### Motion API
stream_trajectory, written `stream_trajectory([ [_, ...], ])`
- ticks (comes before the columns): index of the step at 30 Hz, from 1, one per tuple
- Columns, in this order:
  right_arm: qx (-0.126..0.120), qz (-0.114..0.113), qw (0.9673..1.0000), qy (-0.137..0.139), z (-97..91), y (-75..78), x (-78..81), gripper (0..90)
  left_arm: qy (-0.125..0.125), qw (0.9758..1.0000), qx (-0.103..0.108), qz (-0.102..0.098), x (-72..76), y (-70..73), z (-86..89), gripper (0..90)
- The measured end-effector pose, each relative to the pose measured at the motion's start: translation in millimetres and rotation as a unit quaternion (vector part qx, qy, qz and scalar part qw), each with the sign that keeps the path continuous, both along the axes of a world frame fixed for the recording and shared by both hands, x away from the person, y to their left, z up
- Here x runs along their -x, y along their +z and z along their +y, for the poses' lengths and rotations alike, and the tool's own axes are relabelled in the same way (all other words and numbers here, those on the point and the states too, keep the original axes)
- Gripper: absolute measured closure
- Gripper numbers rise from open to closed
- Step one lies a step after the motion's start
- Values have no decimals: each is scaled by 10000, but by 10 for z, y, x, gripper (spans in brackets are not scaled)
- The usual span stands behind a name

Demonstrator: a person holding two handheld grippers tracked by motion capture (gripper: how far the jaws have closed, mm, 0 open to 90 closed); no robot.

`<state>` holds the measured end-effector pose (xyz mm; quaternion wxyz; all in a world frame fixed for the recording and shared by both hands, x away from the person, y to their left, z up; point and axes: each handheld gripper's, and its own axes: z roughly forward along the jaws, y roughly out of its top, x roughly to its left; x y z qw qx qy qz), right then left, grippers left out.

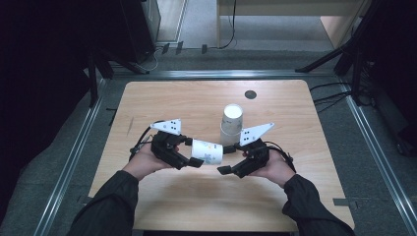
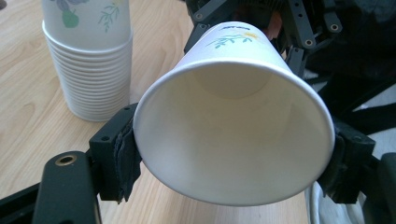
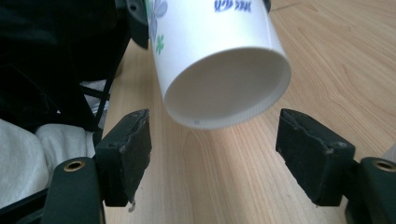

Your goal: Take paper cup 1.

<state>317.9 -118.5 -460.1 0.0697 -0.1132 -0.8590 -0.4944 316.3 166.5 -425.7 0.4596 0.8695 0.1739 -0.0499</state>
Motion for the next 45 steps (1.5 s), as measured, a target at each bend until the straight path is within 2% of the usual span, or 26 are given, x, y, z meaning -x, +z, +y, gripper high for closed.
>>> stream_trajectory([
  [3, -16, -39, 10000, -39, -8, -6, 1, 267, -81, 9993, -345, -101, -29, 132, -23, 214],
  [4, 9, -59, 10000, -64, -9, -9, 1, 264, -96, 9977, -642, -190, -50, 218, -52, 214],
  [5, -4, -88, 9999, -72, -9, -11, -4, 264, -96, 9977, -642, -190, -50, 218, -52, 214],
  [6, 6, -61, 9999, -82, -8, -12, 0, 263, -166, 9952, -931, -259, -73, 294, -80, 214],
  [8, 13, -72, 9999, -80, -5, -14, -2, 264, -192, 9940, -1052, -245, -83, 326, -99, 214],
  [9, 25, -81, 9999, -91, 3, -18, -1, 264, -255, 9911, -1275, -272, -93, 378, -140, 214],
  [10, 25, -81, 9999, -91, 3, -18, -1, 264, -255, 9911, -1275, -272, -93, 378, -140, 214],
  [11, 52, -93, 9999, -107, 16, -24, 0, 264, -354, 9876, -1507, -265, -101, 419, -183, 214],
  [12, 52, -93, 9999, -107, 16, -24, 0, 264, -354, 9876, -1507, -265, -101, 419, -183, 214],
  [13, 53, -110, 9999, -115, 27, -27, -1, 264, -393, 9859, -1608, -252, -105, 434, -206, 214],
  [14, 58, -118, 9998, -120, 34, -28, -1, 264, -473, 9816, -1829, -286, -107, 452, -252, 214],
  [15, 58, -118, 9998, -120, 34, -28, -1, 264, -473, 9816, -1829, -286, -107, 452, -252, 214],
  [17, 53, -111, 9998, -127, 61, -33, 2, 263, -641, 9783, -1950, -264, -114, 467, -309, 214],
  [18, 52, -150, 9998, -123, 72, -36, -3, 263, -641, 9783, -1950, -264, -114, 467, -309, 214],
  [19, 46, -140, 9998, -114, 84, -39, 1, 264, -727, 9753, -2068, -267, -114, 467, -355, 214],
  [21, 59, -134, 9998, -107, 103, -41, 5, 264, -780, 9717, -2211, -280, -118, 458, -396, 214],
  [22, 58, -149, 9998, -103, 113, -44, 5, 264, -780, 9717, -2211, -280, -118, 458, -396, 214],
  [23, 61, -162, 9998, -108, 121, -45, 3, 264, -800, 9693, -2313, -256, -128, 451, -426, 214],
  [26, 80, -184, 9997, -132, 143, -53, -4, 264, -767, 9655, -2480, -202, -147, 436, -460, 215],
  [28, 93, -190, 9997, -149, 148, -57, -7, 264, -764, 9650, -2505, -148, -154, 430, -469, 215],
  [30, 116, -186, 9996, -161, 165, -78, -18, 263, -738, 9613, -2653, -67, -186, 419, -492, 215],
  [31, 116, -186, 9996, -161, 165, -78, -18, 263, -738, 9613, -2653, -67, -186, 419, -492, 215],
  [35, 148, -134, 9997, -131, 202, -108, -32, 263, -828, 9522, -2939, -43, -213, 414, -537, 215],
  [38, 100, -92, 9998, -133, 222, -107, -41, 263, -882, 9499, -2997, -43, -214, 414, -559, 215],
  [40, 82, -110, 9998, -142, 257, -101, -49, 264, -950, 9448, -3136, -63, -212, 403, -592, 215],
  [45, 108, -105, 9998, -106, 282, -108, -41, 266, -1016, 9430, -3169, -71, -211, 394, -631, 215],
])
